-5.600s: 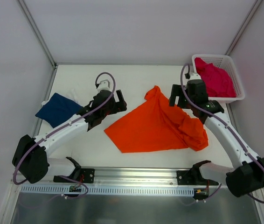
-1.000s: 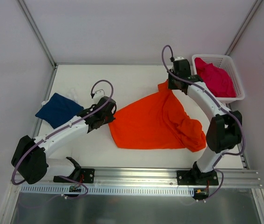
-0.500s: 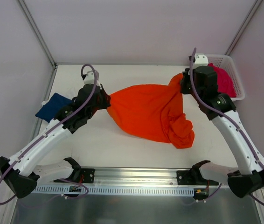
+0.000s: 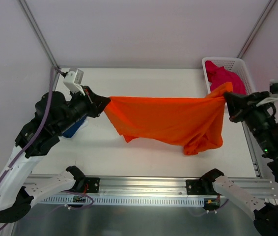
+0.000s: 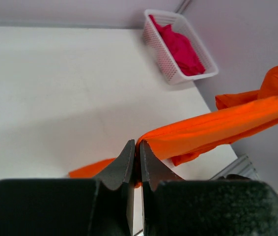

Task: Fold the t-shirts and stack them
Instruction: Flatten out the tshirt

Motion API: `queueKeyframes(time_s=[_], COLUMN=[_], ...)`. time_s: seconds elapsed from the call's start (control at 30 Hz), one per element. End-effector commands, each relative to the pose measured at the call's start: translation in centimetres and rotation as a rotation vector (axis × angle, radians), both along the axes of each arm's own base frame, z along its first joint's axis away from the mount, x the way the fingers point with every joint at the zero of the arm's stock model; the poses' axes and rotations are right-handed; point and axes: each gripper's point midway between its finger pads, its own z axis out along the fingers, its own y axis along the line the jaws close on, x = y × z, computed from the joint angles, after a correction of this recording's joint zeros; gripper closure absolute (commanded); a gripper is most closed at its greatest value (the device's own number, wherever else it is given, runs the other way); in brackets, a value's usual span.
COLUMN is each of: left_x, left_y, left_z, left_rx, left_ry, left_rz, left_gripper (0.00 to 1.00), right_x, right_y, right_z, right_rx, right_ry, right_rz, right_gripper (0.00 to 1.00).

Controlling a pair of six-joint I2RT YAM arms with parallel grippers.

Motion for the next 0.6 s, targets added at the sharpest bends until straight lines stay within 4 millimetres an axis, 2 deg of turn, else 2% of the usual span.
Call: queueKeyframes(time_s=[0.0, 0.07, 0.13, 0.17, 0.2, 0.3, 0.37, 0.47, 0.53, 0.57], left_x=[-3.5, -4.2, -5.5, -6.0, -6.9, -8.3, -9.0, -10.3, -10.6, -10.8], left_y=[0.3, 0.7, 0.8, 0.8, 0.8, 1.2, 1.4, 1.9, 1.6, 1.4], left_z=[4.3, 5.4, 7.5, 8.1, 9.4, 12.0, 13.0, 15.6, 16.0, 16.2], left_rx=[-0.057, -0.070, -0.106, -0.115, -0.140, -0.178, -0.192, -0.224, -0.224, -0.230], left_ry=[-0.082, -0.100, -0.138, -0.147, -0.168, -0.218, -0.236, -0.288, -0.282, -0.279], left_rz=[-0.119, -0.127, -0.172, -0.189, -0.219, -0.253, -0.272, -0.297, -0.326, -0.338], left_gripper=[1.00, 1.00, 1.00, 1.00, 1.00, 1.00, 1.00, 1.00, 1.00, 1.00], right_x=[-3.0, -3.6, -4.8, -4.5, -5.5, -6.1, -7.1, -8.4, -9.6, -9.7], right_y=[-0.8, -0.8, -1.4, -1.2, -1.4, -0.9, -1.2, -2.0, -2.8, -2.7], right_z=[3.7, 5.0, 7.0, 7.4, 8.7, 10.1, 11.3, 13.1, 14.6, 14.7], right_rx=[0.029, 0.031, 0.039, 0.032, 0.041, 0.050, 0.068, 0.085, 0.102, 0.101], right_ry=[-0.097, -0.123, -0.164, -0.158, -0.188, -0.212, -0.252, -0.308, -0.351, -0.349], right_rz=[0.054, 0.075, 0.081, 0.082, 0.102, 0.142, 0.153, 0.149, 0.144, 0.152], right_gripper=[0.99, 0.99, 0.99, 0.99, 1.00, 1.00, 0.99, 0.99, 0.99, 1.00])
